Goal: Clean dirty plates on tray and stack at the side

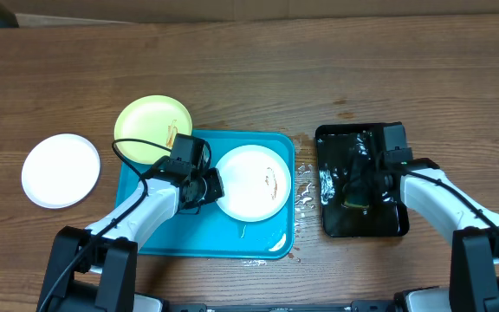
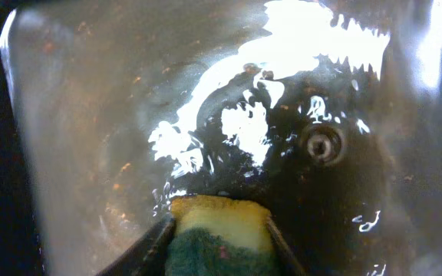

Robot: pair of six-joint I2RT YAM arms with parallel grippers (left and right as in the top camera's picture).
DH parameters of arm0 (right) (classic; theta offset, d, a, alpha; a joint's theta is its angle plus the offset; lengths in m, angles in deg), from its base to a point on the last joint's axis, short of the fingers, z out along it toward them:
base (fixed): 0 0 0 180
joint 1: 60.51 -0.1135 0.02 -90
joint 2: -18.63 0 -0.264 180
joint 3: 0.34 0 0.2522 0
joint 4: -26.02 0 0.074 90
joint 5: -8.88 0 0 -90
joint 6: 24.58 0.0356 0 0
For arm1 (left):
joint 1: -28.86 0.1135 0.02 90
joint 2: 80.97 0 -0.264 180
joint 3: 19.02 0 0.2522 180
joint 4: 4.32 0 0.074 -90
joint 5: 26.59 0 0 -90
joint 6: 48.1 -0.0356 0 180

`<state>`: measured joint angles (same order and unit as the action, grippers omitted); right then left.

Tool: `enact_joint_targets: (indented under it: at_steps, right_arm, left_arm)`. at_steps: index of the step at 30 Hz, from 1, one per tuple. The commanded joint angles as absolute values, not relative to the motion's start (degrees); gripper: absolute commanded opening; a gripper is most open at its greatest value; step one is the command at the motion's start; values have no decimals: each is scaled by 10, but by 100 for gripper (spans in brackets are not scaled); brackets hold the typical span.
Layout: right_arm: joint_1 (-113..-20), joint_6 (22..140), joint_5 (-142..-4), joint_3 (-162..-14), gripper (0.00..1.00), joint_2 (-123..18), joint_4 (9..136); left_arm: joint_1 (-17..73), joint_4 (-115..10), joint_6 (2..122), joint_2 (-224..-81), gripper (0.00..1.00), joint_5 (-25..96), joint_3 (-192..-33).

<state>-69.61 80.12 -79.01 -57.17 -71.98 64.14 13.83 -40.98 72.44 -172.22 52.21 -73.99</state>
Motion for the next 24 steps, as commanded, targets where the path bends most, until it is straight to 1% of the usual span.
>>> enact_joint_targets:
  at_steps: [1,4,5,7,8,9,10,11,12,13,14,17,21,24]
  right_arm:
    - [-708,789,-800,-572,45,-724,644]
    - [-711,789,-803,-580,45,-724,662]
    - [-711,789,-802,-581,40,-724,664]
    - [-711,789,-802,-581,10,-724,665]
    - [-713,789,-802,-581,4,-724,664]
    - [-715,789,-802,-581,4,-724,664]
    - [-718,789,-801,-581,14,-724,661]
    - [-722,789,-801,-581,34,-724,657]
    - [-725,789,-800,-581,42,-724,654]
    - [-726,789,-800,-581,48,-724,653]
    - [-727,789,-800,-584,51,-723,657]
    - [-727,792,-803,-597,56,-718,687]
    - [-728,830,-813,-606,58,-691,734]
    - [-728,832,-815,-606,60,-676,766]
  left_arm:
    - [132,-430,732,-1764,4,563,-696]
    - [132,-430,732,-1764,4,563,-696]
    - [132,-430,732,-1764,4,564,-696]
    - [132,-430,732,-1764,4,565,-696]
    - [132,-430,732,-1764,4,565,-696]
    - [132,-430,732,-1764,4,565,-696]
    - [132,-430,732,-1764,4,565,-696]
    - [132,-430,732,-1764,4,565,-696]
    - [132,-430,732,-1764,4,565,-696]
    - [132,-430,732,-1764,4,564,-696]
    - [132,-430,732,-1764,4,564,-696]
    - [132,-430,732,-1764,4,564,-696]
    - [132,-430,732,-1764,4,564,-696]
    - [132,-429,732,-1764,5,564,-696]
